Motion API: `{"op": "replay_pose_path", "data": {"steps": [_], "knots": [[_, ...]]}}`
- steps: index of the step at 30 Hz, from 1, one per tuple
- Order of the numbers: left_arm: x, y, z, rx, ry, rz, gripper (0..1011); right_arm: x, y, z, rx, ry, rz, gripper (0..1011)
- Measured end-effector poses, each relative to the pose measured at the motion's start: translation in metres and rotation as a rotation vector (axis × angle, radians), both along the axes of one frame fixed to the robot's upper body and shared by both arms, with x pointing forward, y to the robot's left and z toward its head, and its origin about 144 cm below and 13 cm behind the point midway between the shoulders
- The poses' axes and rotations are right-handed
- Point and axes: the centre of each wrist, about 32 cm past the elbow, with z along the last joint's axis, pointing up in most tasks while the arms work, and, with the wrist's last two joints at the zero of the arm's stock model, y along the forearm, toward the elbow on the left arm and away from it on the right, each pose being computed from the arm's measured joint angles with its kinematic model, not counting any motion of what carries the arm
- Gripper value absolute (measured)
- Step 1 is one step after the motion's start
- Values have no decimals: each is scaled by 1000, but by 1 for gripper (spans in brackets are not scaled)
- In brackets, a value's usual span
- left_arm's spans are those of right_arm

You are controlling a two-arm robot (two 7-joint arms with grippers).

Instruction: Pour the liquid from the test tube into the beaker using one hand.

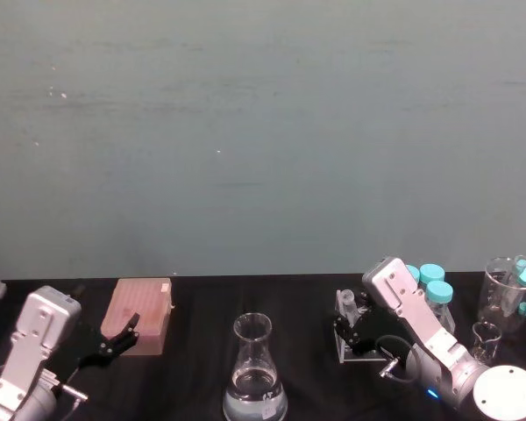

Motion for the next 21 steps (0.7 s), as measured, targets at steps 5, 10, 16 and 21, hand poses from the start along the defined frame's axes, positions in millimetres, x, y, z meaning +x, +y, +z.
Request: {"op": "replay_pose_path", "data": {"steps": [5,10,16,21], "knots": [[0,0,0,0,0,0,1000,0,0,0,0,0,-1,342],[0,0,0,0,0,0,1000,0,0,0,1,0,-1,210],[0,0,0,0,0,0,1000,0,0,0,1,0,-1,205],[0,0,0,0,0,0,1000,0,0,0,1,0,-1,204]]}}
